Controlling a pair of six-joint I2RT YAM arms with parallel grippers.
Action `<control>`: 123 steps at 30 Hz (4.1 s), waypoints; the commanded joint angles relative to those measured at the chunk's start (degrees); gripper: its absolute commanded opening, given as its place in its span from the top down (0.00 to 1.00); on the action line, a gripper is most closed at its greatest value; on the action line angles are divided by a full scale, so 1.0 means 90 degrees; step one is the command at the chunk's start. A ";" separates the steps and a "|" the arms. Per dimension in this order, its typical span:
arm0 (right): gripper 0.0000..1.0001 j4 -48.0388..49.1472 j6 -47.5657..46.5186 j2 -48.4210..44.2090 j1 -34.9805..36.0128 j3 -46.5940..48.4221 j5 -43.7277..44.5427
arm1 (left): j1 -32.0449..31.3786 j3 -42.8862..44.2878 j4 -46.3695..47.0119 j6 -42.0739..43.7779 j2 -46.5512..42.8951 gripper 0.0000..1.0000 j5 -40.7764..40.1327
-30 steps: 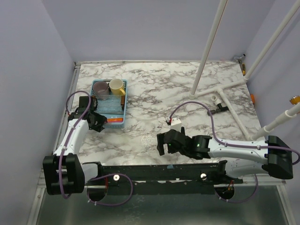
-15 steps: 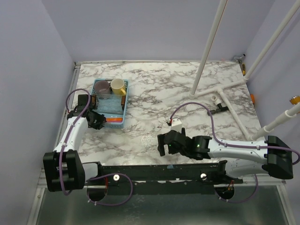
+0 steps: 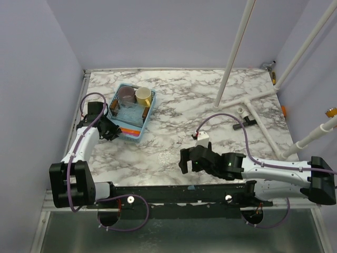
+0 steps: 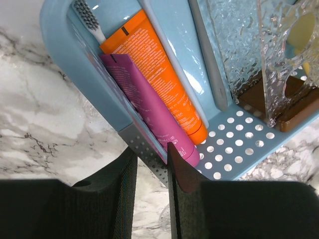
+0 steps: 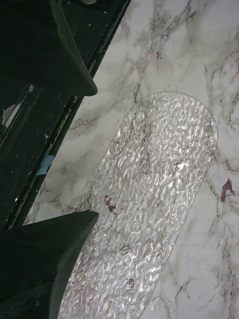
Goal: Prepare toiletry sets of a toothbrush and toothpaste on the tray
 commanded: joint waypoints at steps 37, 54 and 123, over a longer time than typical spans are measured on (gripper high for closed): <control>0.00 -0.0322 -0.0297 -0.0959 0.0036 -0.0150 -0.0345 | -0.1916 0.3131 -0.0308 0.4153 0.2422 1.00 0.2758; 0.00 -0.0549 -0.0112 -0.1292 0.0033 -0.0280 -0.0467 | -0.2680 0.3698 -0.0538 0.4987 0.3324 1.00 0.2925; 0.00 0.0143 -0.0056 0.1237 -0.1139 0.0785 0.0589 | -0.2325 0.3172 -0.0314 0.3785 0.2798 0.58 0.1873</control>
